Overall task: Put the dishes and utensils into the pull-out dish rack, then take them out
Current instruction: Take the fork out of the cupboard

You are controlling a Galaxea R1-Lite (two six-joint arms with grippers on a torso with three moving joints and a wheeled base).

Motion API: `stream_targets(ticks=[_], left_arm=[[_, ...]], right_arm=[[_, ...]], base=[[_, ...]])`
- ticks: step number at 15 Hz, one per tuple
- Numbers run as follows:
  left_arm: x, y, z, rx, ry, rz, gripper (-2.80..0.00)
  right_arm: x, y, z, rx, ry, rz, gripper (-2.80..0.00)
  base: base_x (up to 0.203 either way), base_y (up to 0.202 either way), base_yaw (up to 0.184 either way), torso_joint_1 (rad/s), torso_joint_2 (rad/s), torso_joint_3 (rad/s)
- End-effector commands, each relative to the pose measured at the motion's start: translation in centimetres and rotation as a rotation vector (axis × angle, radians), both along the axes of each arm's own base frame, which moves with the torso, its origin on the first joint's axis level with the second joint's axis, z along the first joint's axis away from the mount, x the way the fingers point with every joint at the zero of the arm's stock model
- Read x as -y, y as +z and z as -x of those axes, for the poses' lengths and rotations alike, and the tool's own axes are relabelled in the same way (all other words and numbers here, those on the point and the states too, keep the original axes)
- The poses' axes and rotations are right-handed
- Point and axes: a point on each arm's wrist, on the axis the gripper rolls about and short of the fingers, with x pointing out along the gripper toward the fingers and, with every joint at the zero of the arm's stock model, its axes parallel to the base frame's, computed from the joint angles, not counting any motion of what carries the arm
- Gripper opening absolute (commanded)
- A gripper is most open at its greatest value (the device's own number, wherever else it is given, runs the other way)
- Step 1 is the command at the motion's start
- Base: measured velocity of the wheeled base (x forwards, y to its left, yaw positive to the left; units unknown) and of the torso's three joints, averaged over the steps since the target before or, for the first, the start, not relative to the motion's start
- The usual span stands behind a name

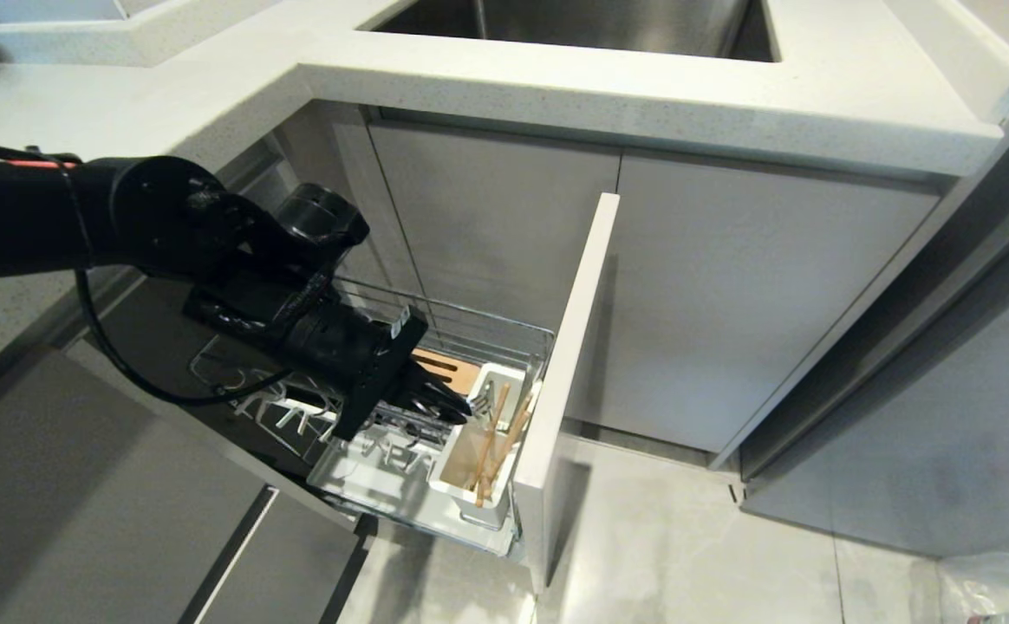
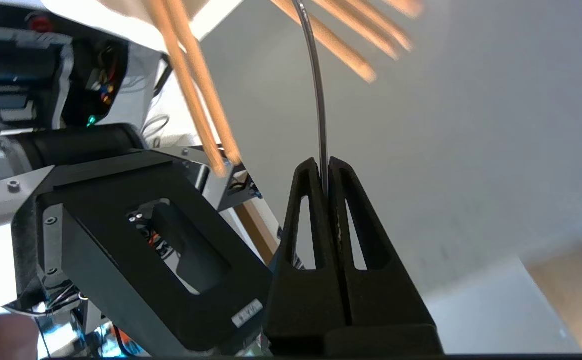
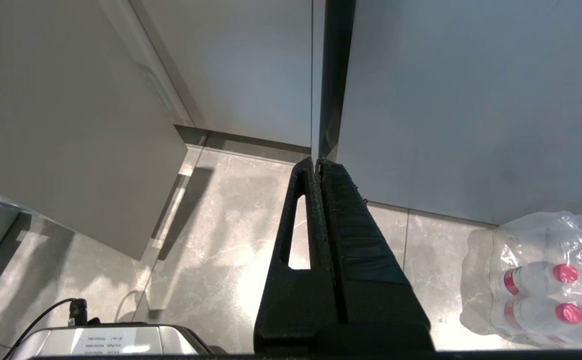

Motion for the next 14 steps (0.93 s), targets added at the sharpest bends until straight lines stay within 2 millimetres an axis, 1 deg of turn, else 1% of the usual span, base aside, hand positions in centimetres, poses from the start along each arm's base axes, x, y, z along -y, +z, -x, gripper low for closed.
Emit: stream_targets(ticks=[1, 7, 10, 12, 14], left_arm=[[-0.5, 1.7, 1.2, 0.043, 0.002, 0.024, -2.8], [-2.1, 5.4, 4.7, 0.148, 0.01, 0.065, -2.8], [-3.2, 7.4, 7.2, 0.211, 0.013, 0.089, -2.8], [-4.1, 9.0, 9.5, 0.271, 0.013, 0.113, -2.8], [-4.6, 9.7, 10.7, 0.297, 0.013, 0.123, -2.8]], right_arm=[[0.0, 0.0, 0.0, -0.001, 0.0, -0.001, -2.8], [0.0, 0.0, 0.0, -0.001, 0.0, 0.001, -2.8], [0.0, 0.0, 0.0, -0.001, 0.0, -0.001, -2.8], [0.0, 0.0, 0.0, -0.001, 0.0, -0.001, -2.8], [0.0, 0.0, 0.0, -0.001, 0.0, -0.001, -2.8]], base=[[0.0, 0.0, 0.0, 0.0, 0.0, 0.0], [0.0, 0.0, 0.0, 0.0, 0.0, 0.0], [0.0, 0.0, 0.0, 0.0, 0.0, 0.0], [0.0, 0.0, 0.0, 0.0, 0.0, 0.0], [0.0, 0.0, 0.0, 0.0, 0.0, 0.0]])
